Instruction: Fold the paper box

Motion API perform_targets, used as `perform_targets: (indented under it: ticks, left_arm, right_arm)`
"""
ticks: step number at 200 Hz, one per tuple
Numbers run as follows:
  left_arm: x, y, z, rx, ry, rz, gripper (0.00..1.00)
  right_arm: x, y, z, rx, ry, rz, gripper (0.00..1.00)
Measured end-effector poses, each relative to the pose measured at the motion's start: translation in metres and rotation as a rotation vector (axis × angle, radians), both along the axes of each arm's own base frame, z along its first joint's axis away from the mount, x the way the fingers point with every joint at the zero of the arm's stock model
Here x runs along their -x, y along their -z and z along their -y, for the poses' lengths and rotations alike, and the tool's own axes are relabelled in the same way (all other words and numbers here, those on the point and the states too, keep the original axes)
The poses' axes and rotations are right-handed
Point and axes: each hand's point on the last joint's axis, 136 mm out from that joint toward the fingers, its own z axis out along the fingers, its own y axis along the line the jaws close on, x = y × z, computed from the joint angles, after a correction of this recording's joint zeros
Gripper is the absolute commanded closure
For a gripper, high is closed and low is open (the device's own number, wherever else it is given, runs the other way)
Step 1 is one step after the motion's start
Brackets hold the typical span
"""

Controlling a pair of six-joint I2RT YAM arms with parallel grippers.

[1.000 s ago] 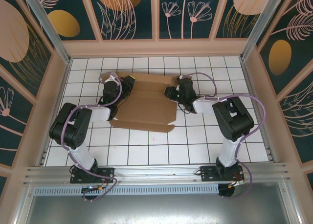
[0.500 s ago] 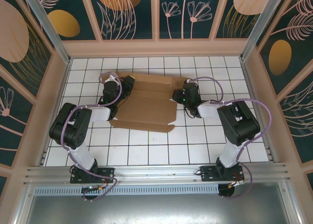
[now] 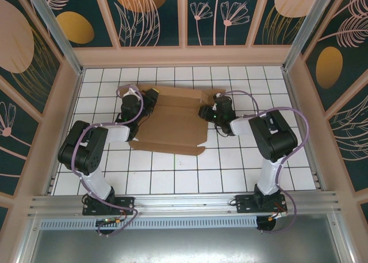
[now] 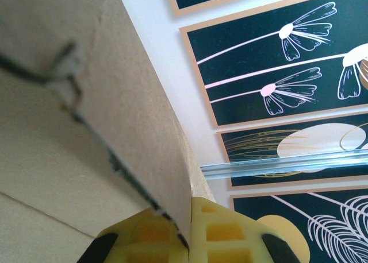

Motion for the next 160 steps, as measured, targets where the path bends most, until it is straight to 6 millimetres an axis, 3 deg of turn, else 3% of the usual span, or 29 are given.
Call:
perform_targets:
  ticks: [21, 56, 101, 119, 139, 160]
  left_arm:
    - [0.0, 0.0, 0.0, 0.001, 0.0, 0.0, 1.0]
    - [-0.001, -0.001, -0.001, 0.0, -0.004, 0.0, 1.0]
    - [-0.002, 0.0, -0.002, -0.003, -0.015, -0.002, 1.0]
    - [-0.002, 0.0, -0.002, -0.003, -0.014, -0.003, 1.0]
    - [-0.001, 0.001, -0.001, -0.004, -0.006, -0.009, 1.0]
    - [-0.002, 0.001, 0.0, -0.007, -0.005, -0.014, 1.0]
  right_arm:
    - [-0.001, -0.007, -0.019, -0.024, -0.046, 0.022, 0.6]
    - [-0.008, 0.001, -0.037, -0.021, -0.074, 0.017, 0.61]
    - [-0.013, 0.005, -0.041, -0.014, -0.08, 0.015, 0.62]
    - [-0.004, 0.001, -0.037, 0.007, -0.099, 0.026, 0.61]
    - [0.02, -0.026, -0.025, 0.037, -0.142, 0.067, 0.62]
    - [0.032, -0.096, -0.005, 0.025, -0.152, 0.213, 0.64]
